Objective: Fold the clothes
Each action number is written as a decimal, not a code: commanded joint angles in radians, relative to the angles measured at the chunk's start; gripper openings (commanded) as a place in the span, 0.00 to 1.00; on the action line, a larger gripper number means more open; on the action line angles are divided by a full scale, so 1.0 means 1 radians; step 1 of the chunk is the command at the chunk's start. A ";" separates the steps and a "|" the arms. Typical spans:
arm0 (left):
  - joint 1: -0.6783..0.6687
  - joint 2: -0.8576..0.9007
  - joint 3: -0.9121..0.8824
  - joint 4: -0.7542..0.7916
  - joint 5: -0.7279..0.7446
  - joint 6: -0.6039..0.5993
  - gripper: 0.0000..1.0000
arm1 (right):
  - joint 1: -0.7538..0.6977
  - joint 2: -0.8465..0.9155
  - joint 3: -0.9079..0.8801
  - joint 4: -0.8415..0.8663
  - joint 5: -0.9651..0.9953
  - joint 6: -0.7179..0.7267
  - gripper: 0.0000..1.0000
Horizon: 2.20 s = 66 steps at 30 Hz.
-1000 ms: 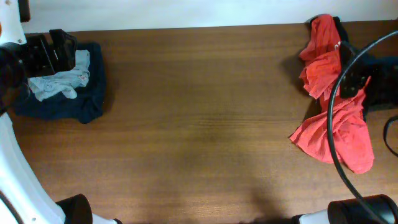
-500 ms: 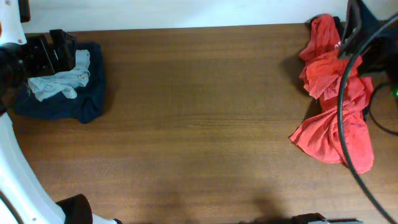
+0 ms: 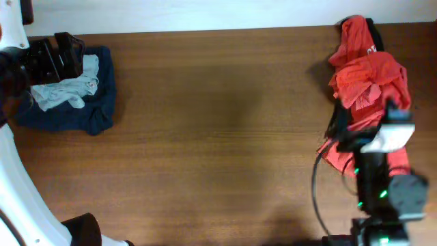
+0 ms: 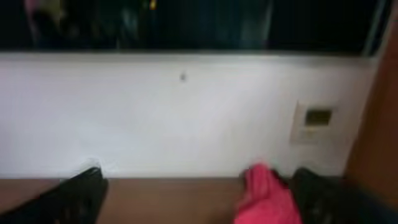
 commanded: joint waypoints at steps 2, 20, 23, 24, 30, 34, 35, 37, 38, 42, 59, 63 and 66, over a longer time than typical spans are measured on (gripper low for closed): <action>0.001 0.004 0.001 -0.001 0.010 0.019 0.99 | -0.028 -0.185 -0.288 0.091 -0.003 0.005 0.98; 0.001 0.004 0.001 -0.001 0.010 0.019 0.99 | -0.057 -0.483 -0.561 -0.153 -0.018 0.011 0.98; 0.001 0.004 0.001 -0.001 0.010 0.019 0.99 | -0.057 -0.472 -0.561 -0.174 -0.025 0.011 0.98; 0.001 0.004 0.001 -0.001 0.010 0.019 0.99 | -0.057 -0.467 -0.561 -0.173 -0.024 0.011 0.98; 0.001 0.004 0.001 -0.002 0.010 0.019 0.99 | -0.057 -0.461 -0.561 -0.172 -0.024 0.011 0.98; 0.001 0.004 0.001 -0.001 0.010 0.019 0.99 | -0.057 -0.461 -0.561 -0.172 -0.024 0.011 0.98; 0.001 0.004 0.001 -0.002 0.010 0.019 0.99 | -0.057 -0.461 -0.561 -0.172 -0.024 0.011 0.98; 0.001 0.004 0.001 -0.002 0.010 0.019 0.99 | -0.057 -0.461 -0.561 -0.172 -0.024 0.011 0.98; 0.001 0.004 0.001 -0.001 0.010 0.019 0.99 | -0.057 -0.461 -0.561 -0.172 -0.024 0.011 0.98; 0.001 0.004 0.001 -0.002 0.010 0.019 0.99 | -0.057 -0.461 -0.561 -0.172 -0.024 0.011 0.99; -0.001 0.002 0.001 0.027 -0.034 0.020 0.99 | -0.057 -0.461 -0.561 -0.172 -0.024 0.011 0.98; -0.032 -0.021 -0.013 0.103 -0.035 0.020 0.99 | -0.057 -0.461 -0.561 -0.172 -0.024 0.011 0.98; -0.082 -0.069 -0.073 0.188 -0.043 0.029 0.99 | -0.057 -0.461 -0.561 -0.172 -0.024 0.011 0.98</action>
